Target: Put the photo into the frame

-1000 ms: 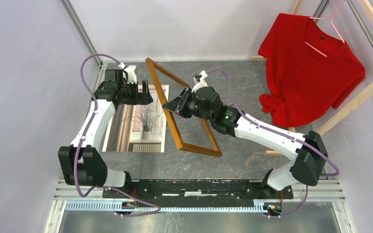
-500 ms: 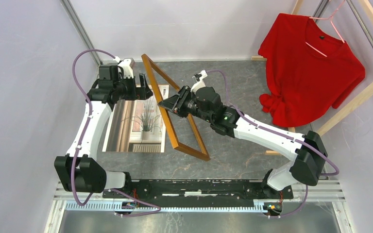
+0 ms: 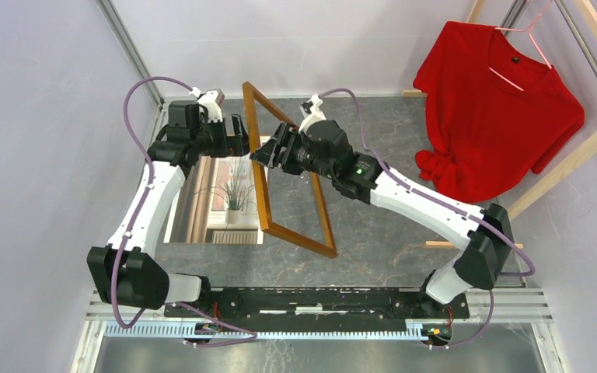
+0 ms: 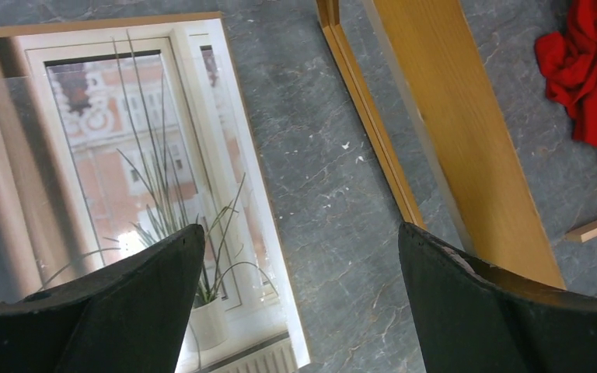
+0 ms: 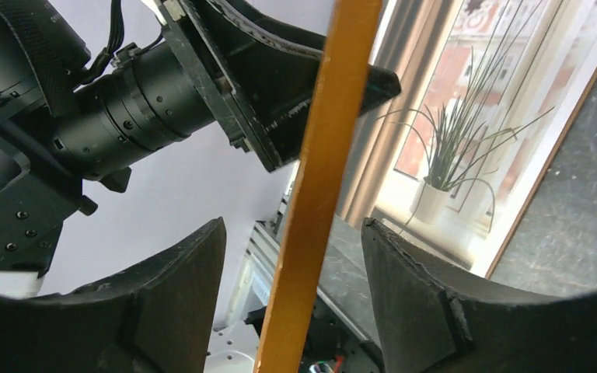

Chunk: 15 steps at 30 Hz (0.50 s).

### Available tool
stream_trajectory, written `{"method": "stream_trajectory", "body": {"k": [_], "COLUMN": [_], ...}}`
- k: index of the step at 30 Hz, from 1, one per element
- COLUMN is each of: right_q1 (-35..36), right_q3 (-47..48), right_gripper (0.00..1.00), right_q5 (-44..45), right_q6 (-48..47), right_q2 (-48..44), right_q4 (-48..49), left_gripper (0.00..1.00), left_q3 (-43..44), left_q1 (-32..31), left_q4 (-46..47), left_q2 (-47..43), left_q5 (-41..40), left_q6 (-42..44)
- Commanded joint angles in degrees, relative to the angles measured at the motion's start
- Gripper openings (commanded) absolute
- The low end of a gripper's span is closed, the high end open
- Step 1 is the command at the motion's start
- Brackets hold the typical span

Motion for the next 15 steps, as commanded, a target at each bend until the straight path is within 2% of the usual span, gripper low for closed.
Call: {"method": "stream_trajectory", "body": {"k": [1, 8, 13, 15], "right_q1": [-1.0, -1.6, -1.6, -1.9], "right_q3": [9.6, 11.5, 8.7, 7.6], "right_gripper": [0.72, 0.73, 0.72, 0.67], "right_q5": [-3.2, -8.5, -9.8, -10.3], "right_q6": [-9.6, -12.6, -10.4, -9.4], "right_q2": [3.6, 7.3, 7.5, 7.3], "right_q4": [-9.8, -13.7, -10.1, -8.1], "left_gripper": [1.0, 1.0, 1.0, 1.0], "left_q3": [2.1, -1.1, -2.7, -3.3], "left_q1": [-2.4, -5.9, -7.9, -8.6], "left_q4": [5.4, 12.1, 15.7, 17.2], "left_q2": [0.8, 1.5, 2.4, 2.4], "left_q5": [-2.2, -4.5, -2.7, -1.1], "left_q6": [-4.8, -9.6, -11.5, -12.3]}}
